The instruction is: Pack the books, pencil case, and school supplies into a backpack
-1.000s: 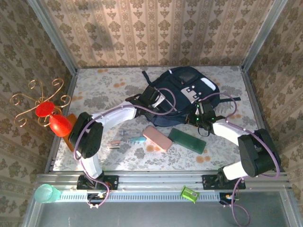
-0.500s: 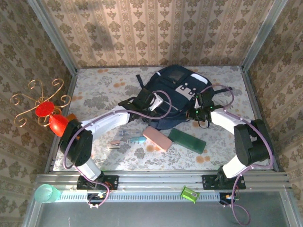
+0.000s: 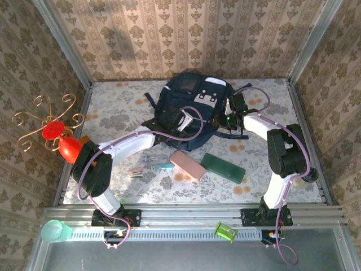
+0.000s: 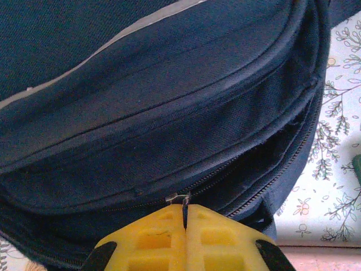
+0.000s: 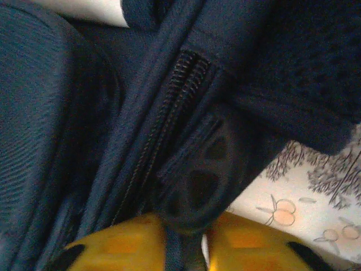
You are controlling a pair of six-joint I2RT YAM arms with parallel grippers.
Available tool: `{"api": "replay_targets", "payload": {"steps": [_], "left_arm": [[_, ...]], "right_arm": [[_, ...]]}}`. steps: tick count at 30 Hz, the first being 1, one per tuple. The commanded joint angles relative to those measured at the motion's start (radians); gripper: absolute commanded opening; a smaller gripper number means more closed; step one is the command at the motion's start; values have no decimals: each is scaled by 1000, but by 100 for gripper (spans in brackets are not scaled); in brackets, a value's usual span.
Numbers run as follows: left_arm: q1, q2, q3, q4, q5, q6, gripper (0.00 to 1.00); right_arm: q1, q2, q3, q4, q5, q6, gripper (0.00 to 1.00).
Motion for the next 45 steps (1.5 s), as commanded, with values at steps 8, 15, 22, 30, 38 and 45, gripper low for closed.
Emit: {"api": "replay_targets", "payload": {"steps": [8, 15, 22, 30, 38, 45], "left_arm": [[13, 9, 1, 46, 14, -42, 0], [13, -2, -7, 50, 19, -43, 0], [13, -11, -23, 51, 16, -36, 0], [17, -13, -48, 50, -19, -26, 0], [35, -17, -56, 44, -126, 32, 0], [76, -19, -63, 43, -169, 70, 0]], "right_arm": [[88, -271, -236, 103, -40, 119, 72], [202, -217, -369, 363, -83, 357, 90], [217, -82, -378, 593, -139, 490, 85], [211, -44, -384, 637, -111, 492, 38], [187, -122, -423, 554, -64, 419, 3], [146, -192, -467, 483, -56, 354, 0]]}}
